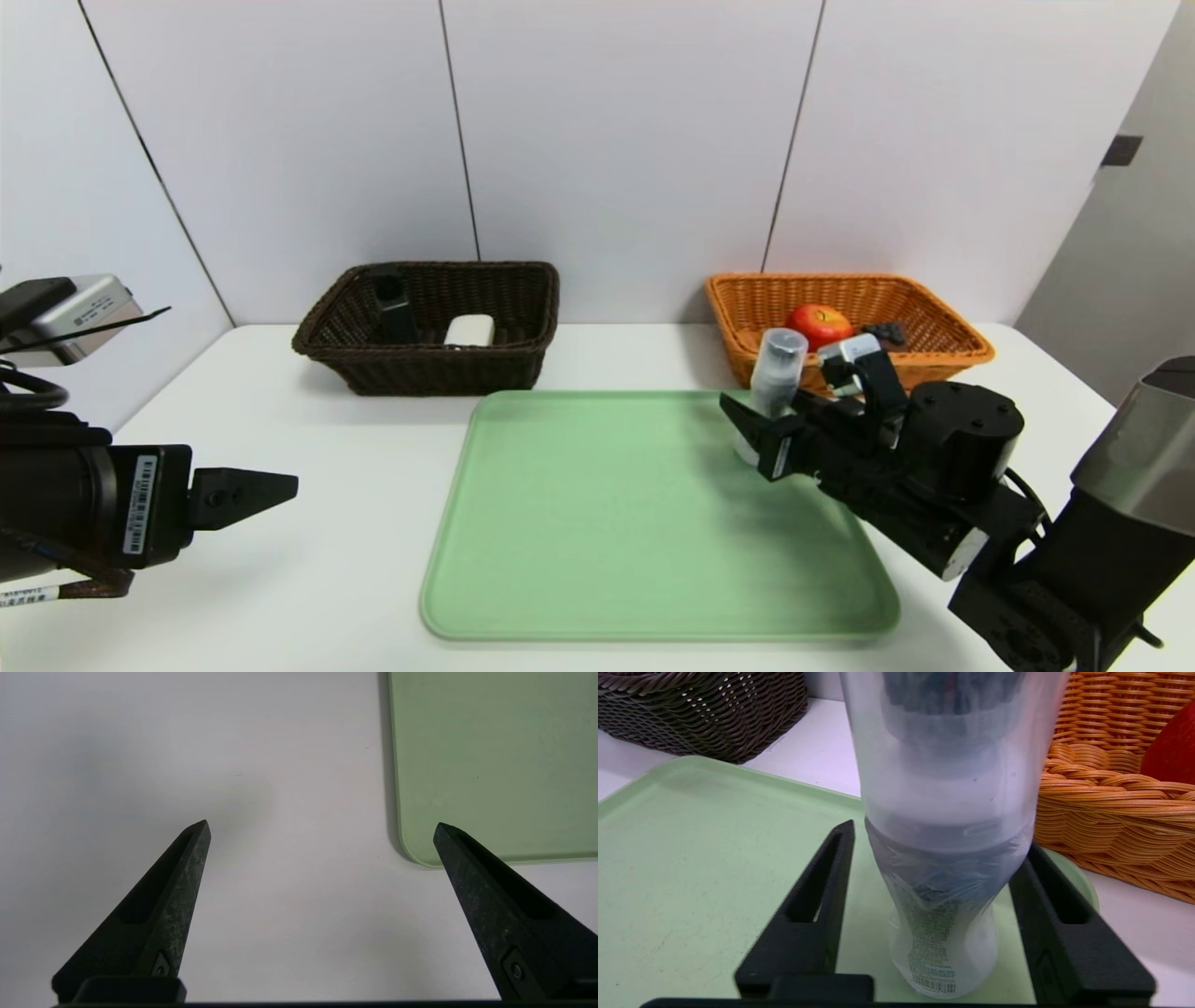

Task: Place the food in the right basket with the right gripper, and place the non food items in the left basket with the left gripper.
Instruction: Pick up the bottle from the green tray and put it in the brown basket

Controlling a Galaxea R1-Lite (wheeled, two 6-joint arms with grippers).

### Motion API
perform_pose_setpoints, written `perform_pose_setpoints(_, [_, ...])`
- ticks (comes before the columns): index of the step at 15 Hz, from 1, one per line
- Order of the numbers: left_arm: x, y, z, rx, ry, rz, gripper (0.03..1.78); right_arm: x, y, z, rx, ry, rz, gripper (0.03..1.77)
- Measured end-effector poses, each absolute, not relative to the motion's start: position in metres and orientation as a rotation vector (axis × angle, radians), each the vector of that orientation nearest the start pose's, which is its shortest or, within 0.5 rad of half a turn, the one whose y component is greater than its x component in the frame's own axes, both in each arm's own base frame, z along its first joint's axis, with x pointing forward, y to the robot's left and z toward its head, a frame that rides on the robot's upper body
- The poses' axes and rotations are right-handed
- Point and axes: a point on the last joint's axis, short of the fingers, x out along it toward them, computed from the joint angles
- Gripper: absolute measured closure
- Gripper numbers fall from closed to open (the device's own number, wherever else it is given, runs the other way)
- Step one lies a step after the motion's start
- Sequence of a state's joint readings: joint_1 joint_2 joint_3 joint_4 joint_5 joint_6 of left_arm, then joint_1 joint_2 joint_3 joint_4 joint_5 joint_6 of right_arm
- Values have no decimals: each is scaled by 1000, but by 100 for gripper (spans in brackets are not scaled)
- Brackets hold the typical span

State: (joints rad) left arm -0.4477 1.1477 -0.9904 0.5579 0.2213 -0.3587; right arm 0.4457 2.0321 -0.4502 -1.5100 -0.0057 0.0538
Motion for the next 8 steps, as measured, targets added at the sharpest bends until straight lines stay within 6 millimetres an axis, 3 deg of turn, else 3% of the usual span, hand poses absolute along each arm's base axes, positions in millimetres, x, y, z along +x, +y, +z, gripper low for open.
perform_pose_setpoints(4, [126,-55,254,-108,702,-91,12,280,133,85,36,85,436,127])
perform_pose_setpoints(8, [125,-54,255,-108,698,-91,12,275,139,89,38,71,462,127])
